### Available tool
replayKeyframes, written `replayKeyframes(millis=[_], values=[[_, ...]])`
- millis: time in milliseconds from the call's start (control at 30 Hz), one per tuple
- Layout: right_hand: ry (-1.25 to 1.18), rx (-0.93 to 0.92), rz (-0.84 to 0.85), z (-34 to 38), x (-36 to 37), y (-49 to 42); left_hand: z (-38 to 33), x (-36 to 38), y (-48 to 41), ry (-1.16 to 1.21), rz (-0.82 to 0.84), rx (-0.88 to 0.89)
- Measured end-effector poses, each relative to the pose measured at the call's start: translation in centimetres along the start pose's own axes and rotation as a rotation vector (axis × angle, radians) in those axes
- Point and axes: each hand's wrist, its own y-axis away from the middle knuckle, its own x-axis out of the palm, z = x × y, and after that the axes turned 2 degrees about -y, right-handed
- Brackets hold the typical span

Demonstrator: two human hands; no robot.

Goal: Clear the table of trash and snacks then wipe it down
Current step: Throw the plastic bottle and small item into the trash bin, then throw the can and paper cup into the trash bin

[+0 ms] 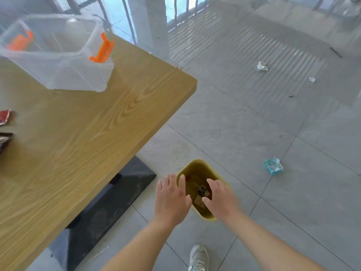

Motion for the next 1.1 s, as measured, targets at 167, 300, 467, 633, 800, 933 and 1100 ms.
replayKeyframes(millis=[167,300,467,633,800,933,1100], values=[[0.008,-0.047,-0.076,4.4,-5.5,5.0,0.2,-7.9,4.1,0.015,-0.071,0.055],[-0.003,-0.127,-0.169,8.5,-9.9,8.7,1.4,-14.2,7.8,-0.001,-0.162,0.045],[0.01,-0.265,-0.281,14.3,-14.6,12.5,4.5,-20.7,12.4,-0.037,-0.216,0.035],[0.04,-0.437,-0.348,21.5,-17.0,15.3,9.6,-25.5,17.2,-0.061,-0.276,-0.072],[0.041,-0.637,-0.283,29.3,-16.6,17.0,15.1,-28.4,22.4,-0.075,-0.338,-0.252],[0.078,-0.791,-0.226,36.2,-14.8,18.7,20.1,-30.2,27.4,-0.069,-0.407,-0.416],[0.108,-0.986,-0.156,44.5,-11.3,21.4,26.0,-30.9,34.0,-0.048,-0.45,-0.647]])
